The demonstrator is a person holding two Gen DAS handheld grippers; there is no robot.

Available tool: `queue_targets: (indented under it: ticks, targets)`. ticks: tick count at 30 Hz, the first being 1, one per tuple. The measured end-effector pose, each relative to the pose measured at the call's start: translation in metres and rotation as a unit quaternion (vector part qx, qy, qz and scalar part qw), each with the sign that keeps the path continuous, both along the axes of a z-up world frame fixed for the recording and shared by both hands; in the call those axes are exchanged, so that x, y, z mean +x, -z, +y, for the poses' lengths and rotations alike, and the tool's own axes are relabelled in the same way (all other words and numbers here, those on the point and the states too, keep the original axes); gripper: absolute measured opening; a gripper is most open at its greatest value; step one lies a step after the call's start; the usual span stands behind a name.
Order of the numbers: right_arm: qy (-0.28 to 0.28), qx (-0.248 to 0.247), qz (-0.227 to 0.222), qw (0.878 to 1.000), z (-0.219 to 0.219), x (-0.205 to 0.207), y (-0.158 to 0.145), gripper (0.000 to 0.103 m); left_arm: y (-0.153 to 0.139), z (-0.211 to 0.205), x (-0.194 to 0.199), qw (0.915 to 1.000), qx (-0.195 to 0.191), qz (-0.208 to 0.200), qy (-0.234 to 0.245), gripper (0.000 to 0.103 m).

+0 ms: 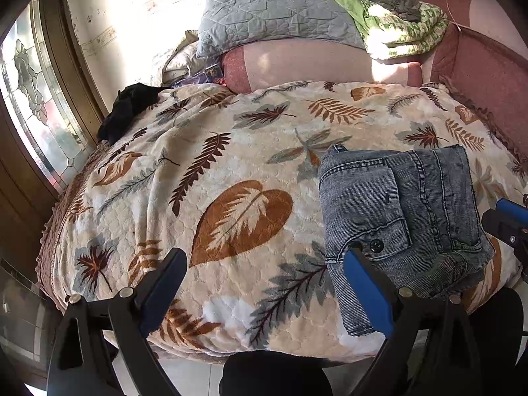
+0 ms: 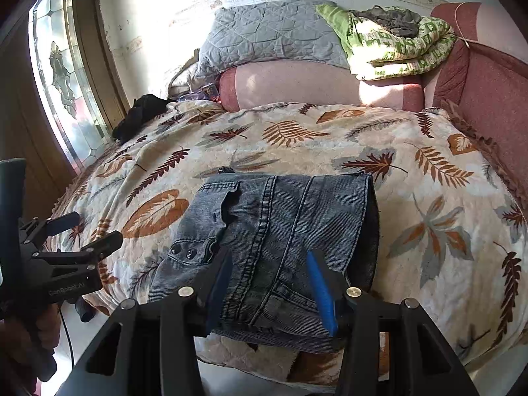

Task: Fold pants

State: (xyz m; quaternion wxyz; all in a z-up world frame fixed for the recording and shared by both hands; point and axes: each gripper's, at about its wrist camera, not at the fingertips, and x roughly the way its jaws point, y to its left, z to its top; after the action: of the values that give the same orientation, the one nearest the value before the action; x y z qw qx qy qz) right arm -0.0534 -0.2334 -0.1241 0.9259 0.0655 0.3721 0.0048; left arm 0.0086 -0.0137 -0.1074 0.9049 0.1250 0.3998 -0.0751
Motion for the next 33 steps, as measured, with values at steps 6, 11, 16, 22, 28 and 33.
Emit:
queue_targets:
  ticks: [6, 11, 16, 22, 28, 33]
  targets:
    - [0.003, -0.001, 0.010, 1.000, -0.001, 0.006, 0.006, 0.051, 0.008, 0.003, 0.006, 0.9999, -0.003, 0.011, -0.005, 0.096]
    - [0.004, -0.001, 0.018, 1.000, 0.001, 0.008, 0.009, 0.051, 0.011, 0.004, 0.006, 0.9999, -0.002, 0.015, -0.007, 0.096]
    - [0.000, -0.005, 0.017, 1.000, 0.004, 0.006, 0.008, 0.051, 0.009, 0.005, 0.004, 0.9999, -0.002, 0.014, -0.007, 0.096]
    - [0.005, -0.005, 0.013, 1.000, 0.002, 0.000, 0.004, 0.051, 0.005, 0.003, -0.001, 1.0000, -0.001, 0.008, -0.004, 0.096]
    - [0.005, -0.008, 0.007, 1.000, 0.003, -0.004, -0.001, 0.055, 0.001, 0.002, -0.005, 1.0000, -0.001, 0.004, -0.002, 0.096]
    - [0.008, -0.011, 0.005, 1.000, 0.002, -0.006, -0.004, 0.055, 0.000, 0.002, -0.007, 1.0000, -0.001, 0.003, -0.001, 0.096]
